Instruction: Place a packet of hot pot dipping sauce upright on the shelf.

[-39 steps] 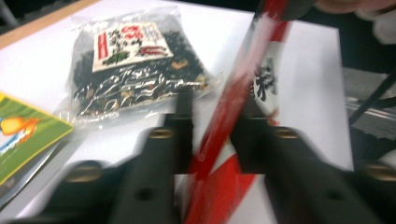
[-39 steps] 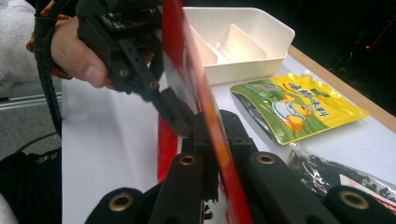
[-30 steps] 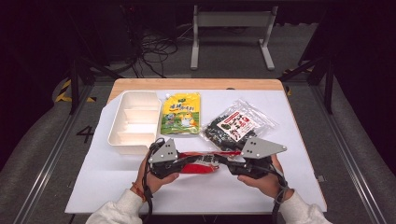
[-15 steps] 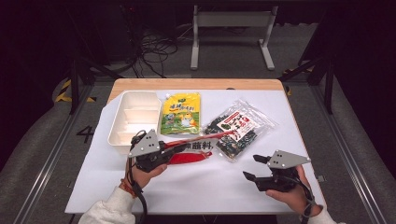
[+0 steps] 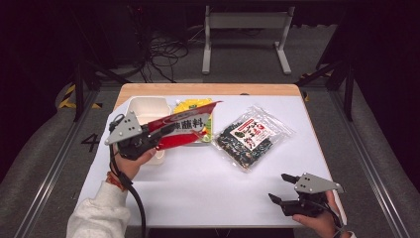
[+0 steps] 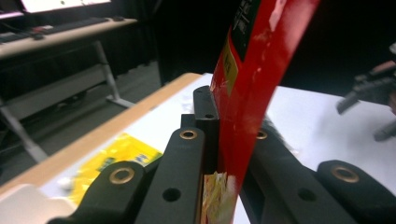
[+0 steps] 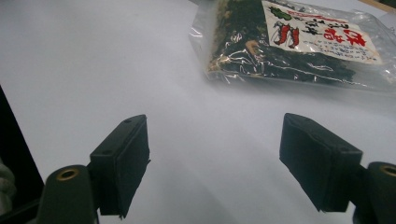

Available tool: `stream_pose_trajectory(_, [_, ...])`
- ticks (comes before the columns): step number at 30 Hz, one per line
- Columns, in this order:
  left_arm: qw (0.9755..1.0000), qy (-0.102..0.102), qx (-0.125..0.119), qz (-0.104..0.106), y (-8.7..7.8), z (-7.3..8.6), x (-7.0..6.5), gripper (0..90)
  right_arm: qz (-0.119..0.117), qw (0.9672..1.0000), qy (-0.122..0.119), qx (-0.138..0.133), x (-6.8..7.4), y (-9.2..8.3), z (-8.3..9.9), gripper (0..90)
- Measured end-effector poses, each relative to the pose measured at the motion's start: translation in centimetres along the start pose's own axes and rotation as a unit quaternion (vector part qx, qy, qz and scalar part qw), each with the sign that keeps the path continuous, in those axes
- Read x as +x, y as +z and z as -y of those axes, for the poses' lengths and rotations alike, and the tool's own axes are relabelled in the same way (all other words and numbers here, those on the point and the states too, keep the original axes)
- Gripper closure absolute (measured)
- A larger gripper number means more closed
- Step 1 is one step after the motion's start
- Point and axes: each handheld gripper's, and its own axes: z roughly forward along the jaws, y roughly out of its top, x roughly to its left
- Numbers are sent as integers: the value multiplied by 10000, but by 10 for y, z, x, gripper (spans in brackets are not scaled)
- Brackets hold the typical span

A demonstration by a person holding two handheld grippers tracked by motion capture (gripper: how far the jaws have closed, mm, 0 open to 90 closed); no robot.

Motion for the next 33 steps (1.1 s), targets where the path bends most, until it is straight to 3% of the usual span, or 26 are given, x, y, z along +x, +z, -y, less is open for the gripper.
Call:
stream_pose_trajectory(4, [9997, 11, 31, -238, -6, -10, 23, 898, -43, 9999, 160, -15, -3, 4, 3, 238])
stream_pose_trajectory(8, [9993, 4, 95, -368, -7, -12, 40, 898, -43, 9999, 127, 63, -2, 9, 4, 236])
stream_pose_trajectory(13, [9990, -73, 32, -438, -10, -10, 58, 898, -111, 9998, 150, 69, -1, 11, 4, 235])
stream_pose_trajectory(18, [9988, -61, 172, -448, -10, -5, 76, 898, -153, 9997, 156, 103, 0, 14, 4, 235])
stream_pose_trajectory(20, [9987, -102, 209, -451, -9, 1, 92, 898, -166, 9996, 187, 130, 0, 15, 5, 235])
stream_pose_trajectory(21, [9987, -102, 209, -451, -9, 1, 92, 899, -166, 9996, 187, 130, 0, 15, 5, 235])
stream_pose_trajectory(25, [9983, -182, 301, -456, -4, 11, 115, 899, -121, 9995, 209, 227, -2, 19, 6, 236])
stream_pose_trajectory(30, [9961, -201, 678, -533, 6, 27, 138, 899, -86, 9992, 323, 221, -7, 19, 7, 235])
stream_pose_trajectory(33, [9957, -276, 701, -547, 10, 35, 150, 899, -43, 9987, 439, 246, -10, 20, 9, 239])
